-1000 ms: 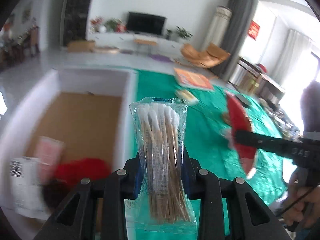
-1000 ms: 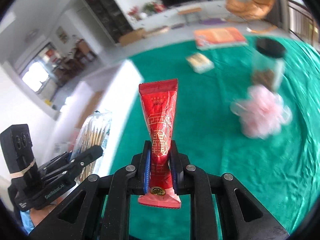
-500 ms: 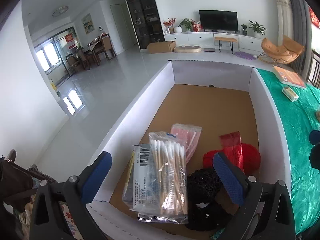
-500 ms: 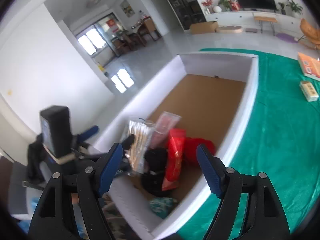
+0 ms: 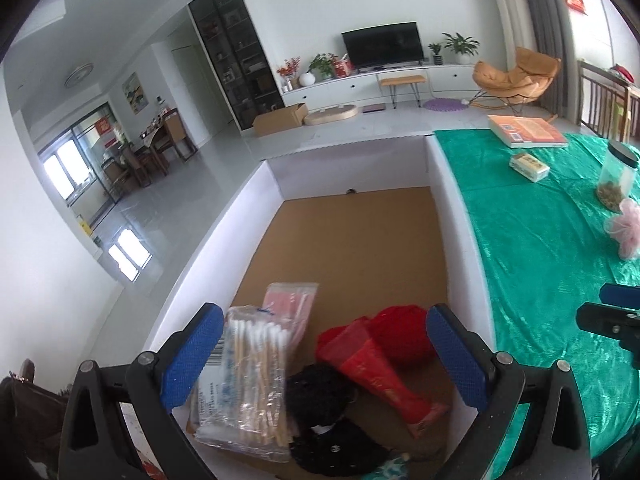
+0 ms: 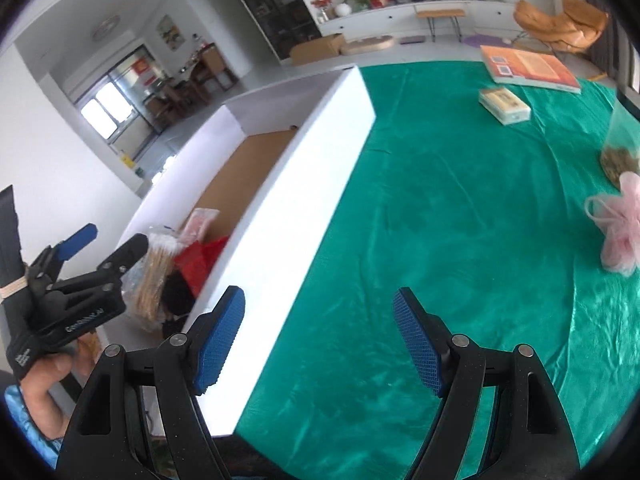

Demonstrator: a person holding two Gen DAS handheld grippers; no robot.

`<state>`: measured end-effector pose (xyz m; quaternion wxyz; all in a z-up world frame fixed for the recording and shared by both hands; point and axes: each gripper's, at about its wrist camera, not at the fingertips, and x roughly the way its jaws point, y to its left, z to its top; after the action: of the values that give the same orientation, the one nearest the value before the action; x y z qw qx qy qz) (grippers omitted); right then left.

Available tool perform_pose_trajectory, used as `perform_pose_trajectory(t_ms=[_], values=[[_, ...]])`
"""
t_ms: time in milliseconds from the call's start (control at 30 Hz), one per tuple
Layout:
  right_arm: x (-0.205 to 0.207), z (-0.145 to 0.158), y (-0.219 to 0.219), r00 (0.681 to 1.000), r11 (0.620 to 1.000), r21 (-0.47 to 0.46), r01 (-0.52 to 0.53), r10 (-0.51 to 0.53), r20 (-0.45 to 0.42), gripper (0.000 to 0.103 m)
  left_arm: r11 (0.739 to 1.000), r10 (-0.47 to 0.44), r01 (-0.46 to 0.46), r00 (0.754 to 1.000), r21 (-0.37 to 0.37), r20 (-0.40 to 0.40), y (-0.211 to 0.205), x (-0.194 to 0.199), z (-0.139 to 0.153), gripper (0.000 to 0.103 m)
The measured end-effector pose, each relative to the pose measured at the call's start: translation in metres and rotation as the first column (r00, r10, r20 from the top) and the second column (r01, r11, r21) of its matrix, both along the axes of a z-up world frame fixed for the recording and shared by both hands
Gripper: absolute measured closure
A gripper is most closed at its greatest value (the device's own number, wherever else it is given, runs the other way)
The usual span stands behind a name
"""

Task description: Organize soft objects

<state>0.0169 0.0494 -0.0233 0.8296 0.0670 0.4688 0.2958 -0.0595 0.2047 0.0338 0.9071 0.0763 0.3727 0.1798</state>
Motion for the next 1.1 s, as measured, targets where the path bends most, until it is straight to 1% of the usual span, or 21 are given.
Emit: perform_pose_trajectory(t_ms=[67, 100, 167, 233, 267, 300, 333, 367, 400, 433, 467, 500, 533, 567, 600, 667, 733, 800, 867, 900, 1100], values=[[0.003, -0.008, -0.014, 0.999, 0.999, -0.026, 0.037, -0.037, 0.009, 0.024, 0.999, -0.037, 0.037, 0.999, -0.018, 0.005, -0.014, 0.003, 0.004, 0.002], [0.003, -0.013, -0.025, 0.998, 0.996, -0.062, 0.061, -0.059, 0.031, 0.024, 0.998, -0.060, 0.060, 0.998, -0.036, 0.012, -0.022, 0.003, 0.007, 0.002], [0.003, -0.026, -0.042, 0.990, 0.981, -0.154, 0.115, -0.101, 0.094, 0.024, 0.986, -0.133, 0.136, 0.991, -0.101, 0.034, -0.040, 0.001, 0.012, 0.002], [0.004, -0.044, -0.063, 0.974, 0.938, -0.285, 0.196, -0.152, 0.167, 0.024, 0.954, -0.228, 0.234, 0.972, -0.185, 0.055, -0.065, -0.002, 0.015, 0.002], [0.006, -0.054, -0.075, 0.968, 0.916, -0.331, 0.229, -0.177, 0.179, 0.024, 0.932, -0.277, 0.283, 0.959, -0.225, 0.060, -0.078, -0.002, 0.014, 0.002], [0.008, -0.061, -0.089, 0.963, 0.901, -0.353, 0.252, -0.199, 0.179, 0.024, 0.900, -0.333, 0.337, 0.941, -0.277, 0.061, -0.094, -0.001, 0.009, 0.002], [0.009, -0.067, -0.102, 0.960, 0.894, -0.357, 0.270, -0.220, 0.174, 0.024, 0.874, -0.370, 0.368, 0.927, -0.318, 0.056, -0.106, 0.003, 0.005, 0.002], [0.008, -0.068, -0.112, 0.956, 0.889, -0.357, 0.286, -0.237, 0.173, 0.024, 0.838, -0.413, 0.396, 0.910, -0.375, 0.038, -0.120, 0.009, -0.005, 0.002], [0.007, -0.070, -0.121, 0.951, 0.881, -0.362, 0.303, -0.255, 0.176, 0.024, 0.814, -0.438, 0.402, 0.899, -0.418, 0.012, -0.131, 0.017, -0.016, 0.002], [0.007, -0.071, -0.129, 0.946, 0.874, -0.368, 0.319, -0.272, 0.176, 0.024, 0.798, -0.453, 0.402, 0.891, -0.449, -0.008, -0.140, 0.025, -0.028, 0.002], [0.006, -0.071, -0.134, 0.944, 0.870, -0.369, 0.328, -0.282, 0.172, 0.024, 0.791, -0.458, 0.398, 0.888, -0.465, -0.021, -0.148, 0.034, -0.037, 0.002], [0.007, -0.073, -0.140, 0.942, 0.867, -0.370, 0.335, -0.293, 0.165, 0.024, 0.794, -0.453, 0.381, 0.890, -0.473, -0.043, -0.155, 0.044, -0.051, 0.002], [0.008, -0.076, -0.145, 0.940, 0.863, -0.372, 0.341, -0.304, 0.158, 0.024, 0.805, -0.439, 0.361, 0.896, -0.471, -0.064, -0.158, 0.053, -0.063, 0.002], [0.007, -0.076, -0.150, 0.937, 0.869, -0.352, 0.347, -0.308, 0.164, 0.022, 0.821, -0.419, 0.340, 0.904, -0.459, -0.080, -0.161, 0.064, -0.075, 0.002], [0.007, -0.076, -0.153, 0.932, 0.863, -0.355, 0.360, -0.315, 0.179, 0.023, 0.835, -0.400, 0.325, 0.913, -0.444, -0.084, -0.161, 0.070, -0.085, 0.002], [0.005, -0.077, -0.157, 0.928, 0.864, -0.343, 0.369, -0.319, 0.194, 0.019, 0.864, -0.364, 0.300, 0.927, -0.405, -0.089, -0.160, 0.085, -0.103, 0.002], [0.009, -0.077, -0.157, 0.928, 0.862, -0.348, 0.369, -0.319, 0.194, 0.017, 0.880, -0.346, 0.290, 0.934, -0.376, -0.091, -0.160, 0.097, -0.117, 0.002], [0.012, -0.079, -0.157, 0.928, 0.862, -0.348, 0.369, -0.320, 0.191, 0.015, 0.888, -0.341, 0.282, 0.934, -0.363, -0.108, -0.159, 0.107, -0.131, 0.002], [0.013, -0.080, -0.156, 0.928, 0.862, -0.348, 0.368, -0.320, 0.191, 0.015, 0.895, -0.333, 0.273, 0.935, -0.352, -0.122, -0.156, 0.108, -0.142, 0.002], [0.013, -0.079, -0.156, 0.928, 0.862, -0.348, 0.368, -0.319, 0.191, 0.015, 0.905, -0.332, 0.283, 0.936, -0.319, -0.113, -0.158, 0.106, -0.144, 0.002], [0.015, -0.081, -0.154, 0.929, 0.863, -0.347, 0.367, -0.318, 0.191, 0.015, 0.901, -0.341, 0.289, 0.933, -0.324, -0.115, -0.157, 0.105, -0.144, 0.000]])
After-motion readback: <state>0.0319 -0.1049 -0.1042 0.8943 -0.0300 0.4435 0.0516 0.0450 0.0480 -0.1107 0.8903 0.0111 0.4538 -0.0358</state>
